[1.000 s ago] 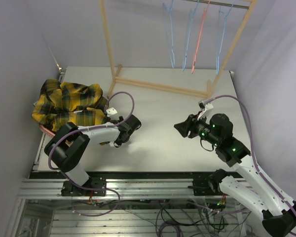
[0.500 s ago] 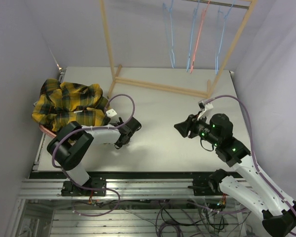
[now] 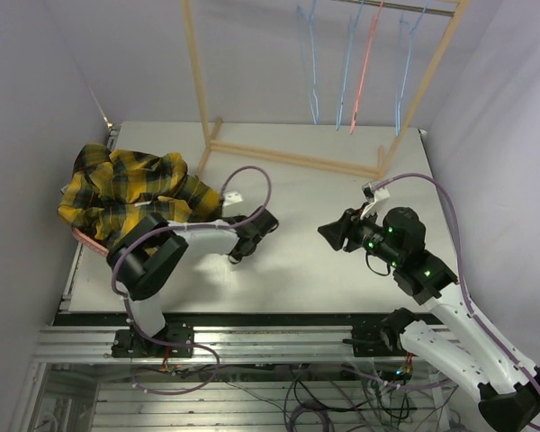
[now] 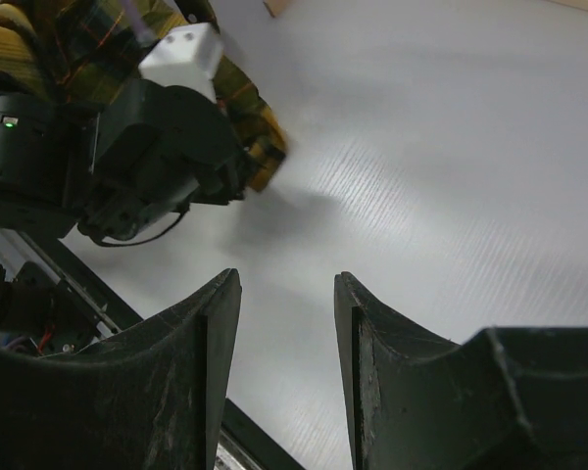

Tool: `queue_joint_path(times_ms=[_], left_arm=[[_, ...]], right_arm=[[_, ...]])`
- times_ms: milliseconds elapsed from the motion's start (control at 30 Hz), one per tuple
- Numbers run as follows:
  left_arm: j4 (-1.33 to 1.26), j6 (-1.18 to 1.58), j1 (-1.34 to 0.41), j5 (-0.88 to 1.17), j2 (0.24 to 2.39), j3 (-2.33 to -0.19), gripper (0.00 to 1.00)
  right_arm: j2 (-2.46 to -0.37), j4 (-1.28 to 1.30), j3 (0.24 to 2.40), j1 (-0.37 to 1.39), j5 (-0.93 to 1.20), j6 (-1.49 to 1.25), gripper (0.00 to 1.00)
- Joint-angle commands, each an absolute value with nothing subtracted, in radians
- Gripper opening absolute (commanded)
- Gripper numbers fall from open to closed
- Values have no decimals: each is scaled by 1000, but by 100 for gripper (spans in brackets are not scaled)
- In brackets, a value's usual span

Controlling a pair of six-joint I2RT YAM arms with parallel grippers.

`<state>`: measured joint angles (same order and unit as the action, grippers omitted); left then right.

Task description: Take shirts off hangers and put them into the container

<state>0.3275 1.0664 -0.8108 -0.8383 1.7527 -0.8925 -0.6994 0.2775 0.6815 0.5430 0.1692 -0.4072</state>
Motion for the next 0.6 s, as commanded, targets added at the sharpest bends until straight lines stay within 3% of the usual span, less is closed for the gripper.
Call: queue_joint_path(times_ms=[0,333,567], left_arm=[[488,928,-892,-750,1789,-1115,7],[851,790,-825,-928,1561,-1453,7],[936,703,-659,-1018,1285,-1502,7]], right_arm=[[-684,266,680,540,162,-409,44],[-662,295,685,540,147,-397,44],[-672,273,679,540,166,-396,44]])
